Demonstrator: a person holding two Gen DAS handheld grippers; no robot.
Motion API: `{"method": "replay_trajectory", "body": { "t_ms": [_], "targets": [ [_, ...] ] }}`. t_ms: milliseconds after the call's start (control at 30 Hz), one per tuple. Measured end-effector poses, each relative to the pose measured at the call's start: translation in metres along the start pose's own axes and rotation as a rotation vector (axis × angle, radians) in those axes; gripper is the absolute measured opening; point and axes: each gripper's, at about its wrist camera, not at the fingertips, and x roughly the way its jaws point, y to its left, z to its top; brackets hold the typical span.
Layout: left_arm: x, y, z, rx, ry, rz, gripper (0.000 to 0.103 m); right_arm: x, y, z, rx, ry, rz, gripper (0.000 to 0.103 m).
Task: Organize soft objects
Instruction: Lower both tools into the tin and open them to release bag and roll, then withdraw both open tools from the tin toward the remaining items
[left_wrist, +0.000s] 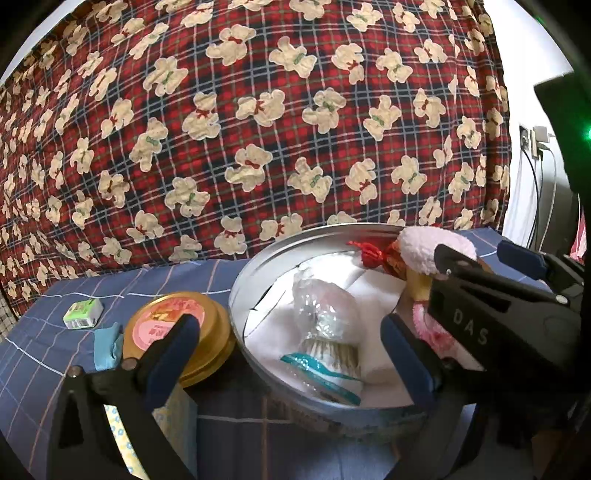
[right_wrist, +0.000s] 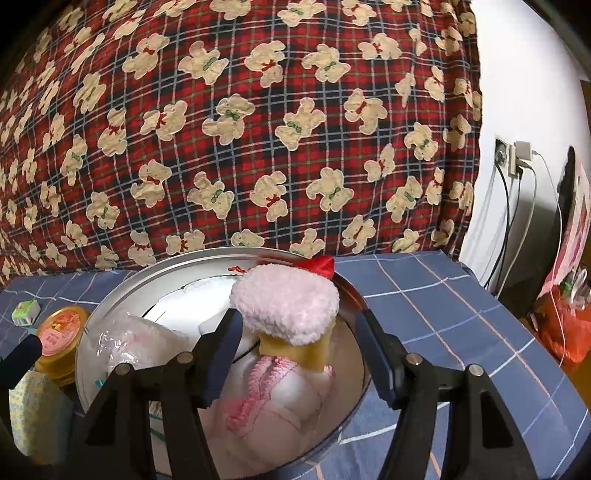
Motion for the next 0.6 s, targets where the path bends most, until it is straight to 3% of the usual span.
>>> {"method": "replay_trajectory", "body": {
  "t_ms": [600],
  "targets": [
    [-0.037, 0.007, -0.015, 0.009, -0.007, -0.053, 0.100, -0.036, -0.025, -0.027, 0.192, -0.019, -0.038, 0.066]
  ]
}}
